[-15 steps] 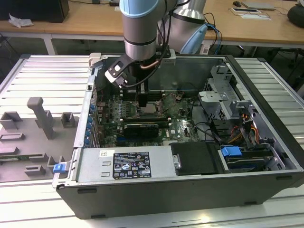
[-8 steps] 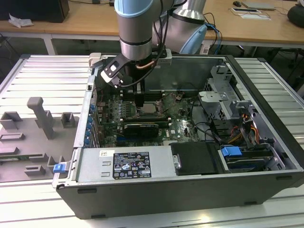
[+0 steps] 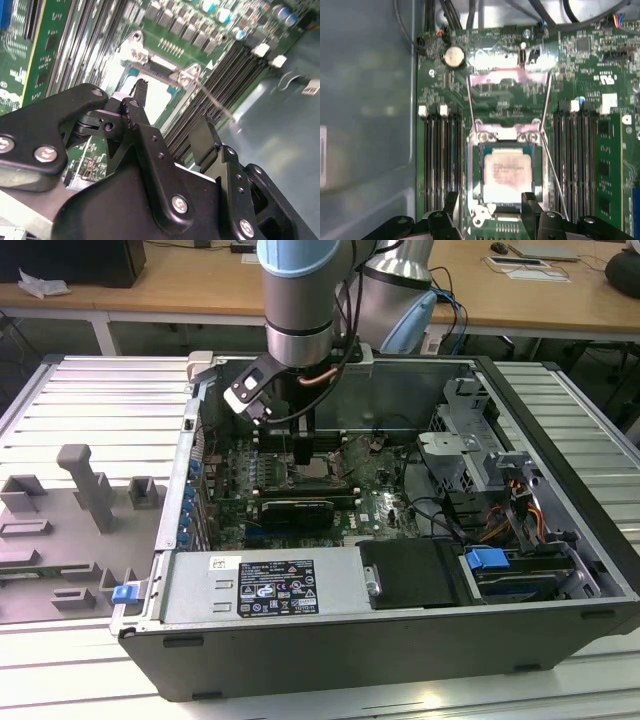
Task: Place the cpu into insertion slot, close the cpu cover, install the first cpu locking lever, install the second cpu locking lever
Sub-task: 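Place the cpu into insertion slot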
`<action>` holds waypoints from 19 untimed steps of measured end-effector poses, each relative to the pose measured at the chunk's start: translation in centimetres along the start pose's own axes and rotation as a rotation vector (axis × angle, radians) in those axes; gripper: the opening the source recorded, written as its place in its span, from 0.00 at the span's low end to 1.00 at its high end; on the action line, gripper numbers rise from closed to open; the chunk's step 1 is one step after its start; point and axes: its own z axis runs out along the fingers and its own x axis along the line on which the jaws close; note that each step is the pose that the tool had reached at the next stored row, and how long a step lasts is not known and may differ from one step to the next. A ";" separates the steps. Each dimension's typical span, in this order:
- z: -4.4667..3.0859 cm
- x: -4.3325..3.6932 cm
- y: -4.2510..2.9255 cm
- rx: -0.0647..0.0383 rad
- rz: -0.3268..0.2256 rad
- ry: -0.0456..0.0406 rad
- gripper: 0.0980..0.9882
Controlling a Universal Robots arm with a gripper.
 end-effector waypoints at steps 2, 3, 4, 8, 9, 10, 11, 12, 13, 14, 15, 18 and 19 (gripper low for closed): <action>0.02 0.00 0.40 0.002 0.000 0.0000 0.57; 0.02 0.00 0.51 0.003 0.000 -0.0002 0.57; 0.03 0.00 0.57 0.003 0.000 -0.0002 0.57; 0.04 0.01 0.76 0.004 0.000 0.0000 0.56; 0.04 -0.01 0.78 0.004 0.000 -0.0001 0.56; 0.03 -0.07 0.79 0.004 0.000 -0.0001 0.48; 0.03 -0.12 0.80 0.004 0.000 -0.0001 0.41; 0.03 -0.17 0.82 0.004 0.000 0.0000 0.41; 0.02 -0.20 0.83 0.004 0.000 -0.0001 0.34; 0.02 -0.23 0.86 0.004 0.000 0.0000 0.28; 0.02 -0.23 0.87 0.004 0.000 -0.0001 0.21; 0.02 -0.25 0.93 0.005 0.000 -0.0001 0.07; 0.02 -0.25 0.96 0.005 0.001 -0.0002 0.01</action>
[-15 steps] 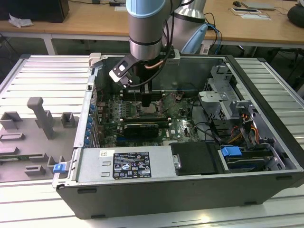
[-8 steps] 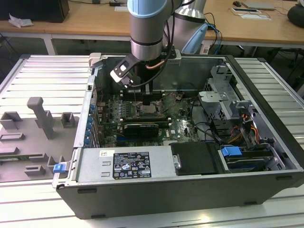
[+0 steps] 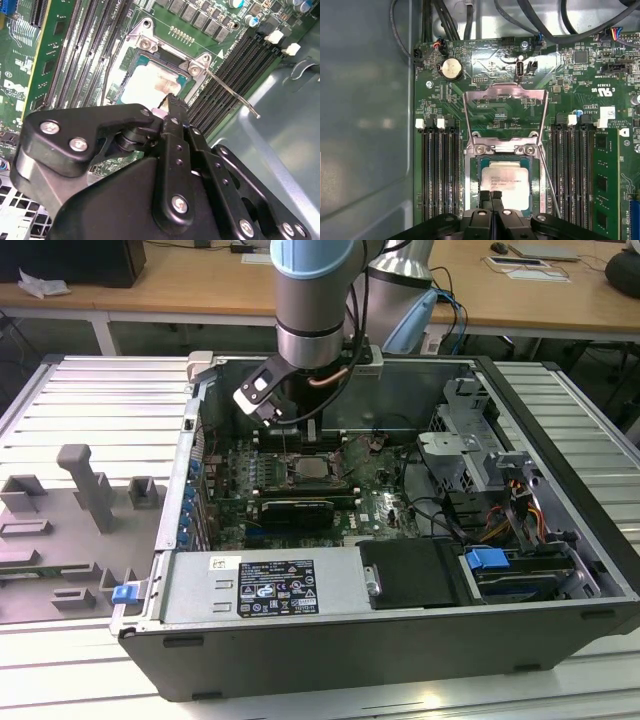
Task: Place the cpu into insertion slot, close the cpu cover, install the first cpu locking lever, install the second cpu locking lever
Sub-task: 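Place the cpu into insertion slot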
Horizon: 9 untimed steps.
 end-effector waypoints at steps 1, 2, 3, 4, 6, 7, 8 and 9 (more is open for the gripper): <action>0.00 0.00 0.01 0.000 0.000 0.0000 0.01; 0.00 0.00 0.02 0.000 0.000 0.0000 0.01; 0.00 0.00 0.04 0.000 0.000 0.0001 0.01; 0.01 0.00 0.06 0.000 0.000 0.0000 0.01; 0.01 0.00 0.08 0.000 0.000 0.0001 0.01; 0.01 0.00 0.09 0.001 0.000 0.0000 0.01; 0.01 0.01 0.11 0.001 0.000 0.0001 0.01; 0.01 0.01 0.11 0.001 0.000 0.0000 0.01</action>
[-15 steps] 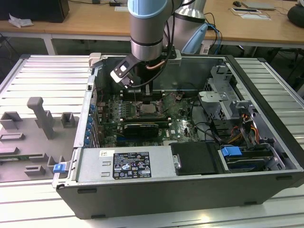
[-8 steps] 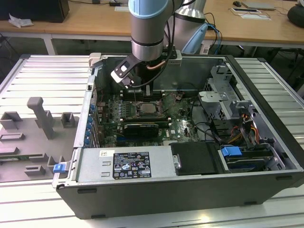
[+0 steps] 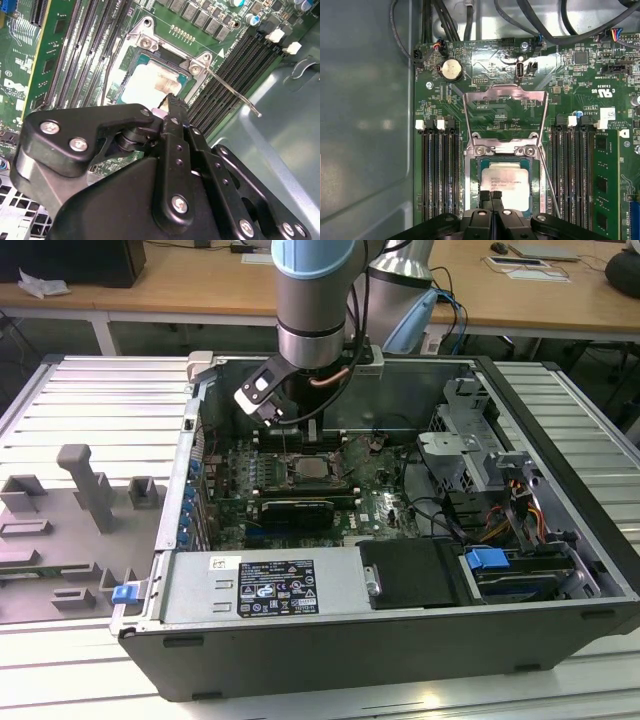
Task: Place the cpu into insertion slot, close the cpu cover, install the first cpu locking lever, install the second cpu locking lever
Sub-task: 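Close the cpu cover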
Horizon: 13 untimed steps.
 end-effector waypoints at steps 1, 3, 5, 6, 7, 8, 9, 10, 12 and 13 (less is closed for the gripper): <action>0.00 0.00 0.00 0.000 0.000 0.0000 0.01; -0.07 0.01 0.01 0.000 0.000 -0.0001 0.01; -0.35 0.04 0.02 0.000 0.000 0.0000 0.01; -0.53 0.06 0.03 0.000 0.000 0.0000 0.01; -0.73 0.08 0.04 0.000 0.000 0.0000 0.01; -1.11 0.13 0.06 0.000 0.000 0.0000 0.01; -1.54 0.18 0.08 0.000 0.000 0.0000 0.01; -1.77 0.21 0.10 0.000 0.000 0.0001 0.01; -2.39 0.28 0.12 0.001 0.000 -0.0001 0.01; -2.57 0.30 0.13 0.001 0.000 -0.0002 0.01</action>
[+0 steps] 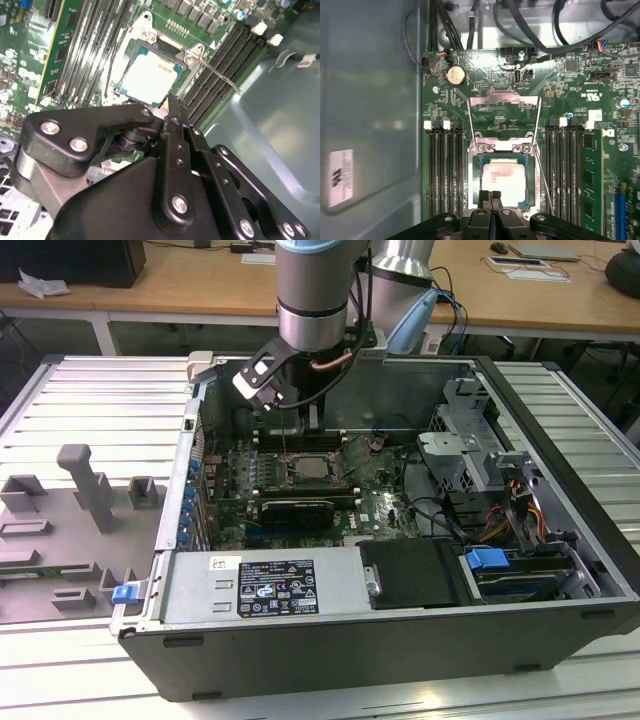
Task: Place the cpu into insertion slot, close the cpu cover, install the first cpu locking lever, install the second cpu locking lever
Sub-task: 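Close the cpu cover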
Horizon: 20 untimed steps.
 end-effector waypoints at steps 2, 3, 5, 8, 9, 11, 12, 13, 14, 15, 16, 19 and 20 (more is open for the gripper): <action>-0.01 -0.11 0.01 0.000 0.000 0.0001 0.01; -0.02 -0.18 0.01 0.000 0.000 0.0002 0.01; -0.05 -0.43 0.01 0.000 0.000 0.0001 0.01; -0.05 -0.62 0.37 0.000 0.000 0.0001 0.01; -0.05 -0.63 0.48 0.000 0.000 0.0001 0.01; -0.05 -0.61 0.97 0.000 0.000 0.0002 0.01; -0.04 -0.60 1.29 0.000 0.000 0.0003 0.01; -0.06 -0.60 1.44 0.000 0.000 0.0002 0.01; -0.16 -0.59 1.61 0.000 0.000 0.0003 0.01; -0.37 -0.56 1.73 0.000 0.000 0.0005 0.01; -0.57 -0.54 1.88 0.000 0.000 0.0009 0.01; -0.57 -0.52 2.69 0.000 0.000 0.0010 0.01; -0.55 -0.51 3.07 0.000 0.000 0.0010 0.01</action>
